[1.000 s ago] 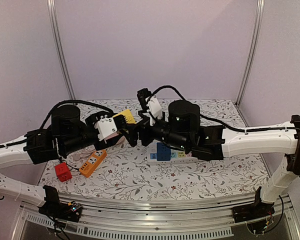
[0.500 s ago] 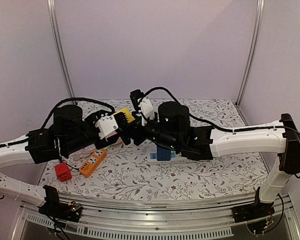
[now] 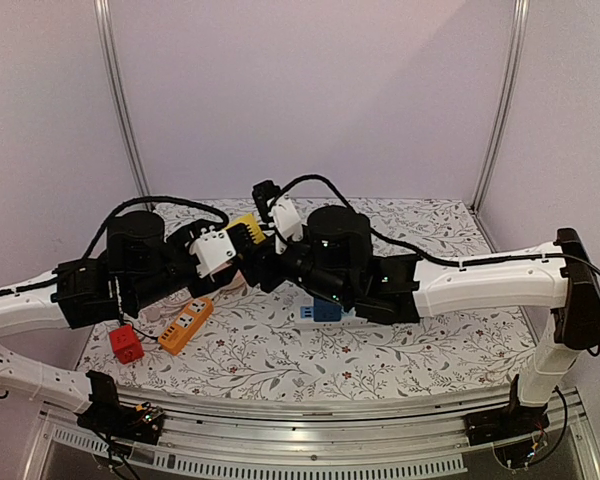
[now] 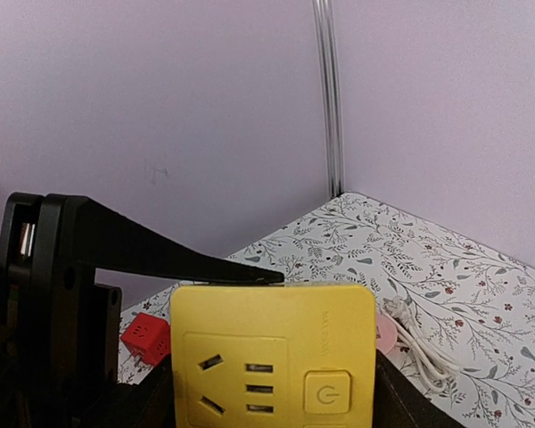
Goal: Insert the plug
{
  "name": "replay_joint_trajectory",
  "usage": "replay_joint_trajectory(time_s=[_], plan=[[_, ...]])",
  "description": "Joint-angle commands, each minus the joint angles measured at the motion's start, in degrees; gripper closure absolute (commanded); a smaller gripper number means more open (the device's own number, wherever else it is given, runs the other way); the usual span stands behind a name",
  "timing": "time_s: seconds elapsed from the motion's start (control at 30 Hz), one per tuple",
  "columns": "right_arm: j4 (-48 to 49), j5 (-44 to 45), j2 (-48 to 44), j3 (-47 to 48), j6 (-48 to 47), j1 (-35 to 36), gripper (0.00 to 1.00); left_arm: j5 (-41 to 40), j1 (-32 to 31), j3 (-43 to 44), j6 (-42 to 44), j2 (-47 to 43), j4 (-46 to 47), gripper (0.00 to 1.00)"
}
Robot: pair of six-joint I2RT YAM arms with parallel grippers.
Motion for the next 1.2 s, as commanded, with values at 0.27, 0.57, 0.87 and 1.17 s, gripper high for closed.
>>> replay_joint_trajectory(time_s=[0.27, 0.57, 0.87, 1.17], plan=[[-11.6, -11.71, -4.51, -0.62, 2.2, -6.24, 1.0, 10.54, -1.22, -4.39, 3.48, -7.23, 2.85, 0.0], [-46.45, -38.17, -15.96, 1.45, -14.39, -20.91, 1.0, 24.23, 0.18, -4.67, -6.19, -12.18, -9.43, 0.01], [-75.31, -60.88, -6.85, 9.17, -54.91, -38.25, 1.0, 25.99, 9.28, -10.85, -18.41, -16.24, -7.07, 0.01], [-92.67, -55.36, 9.36, 19.59, -76.98, -39.05, 1.0, 22.96, 28.38, -25.07, -36.8, -24.3, 2.48, 0.0]])
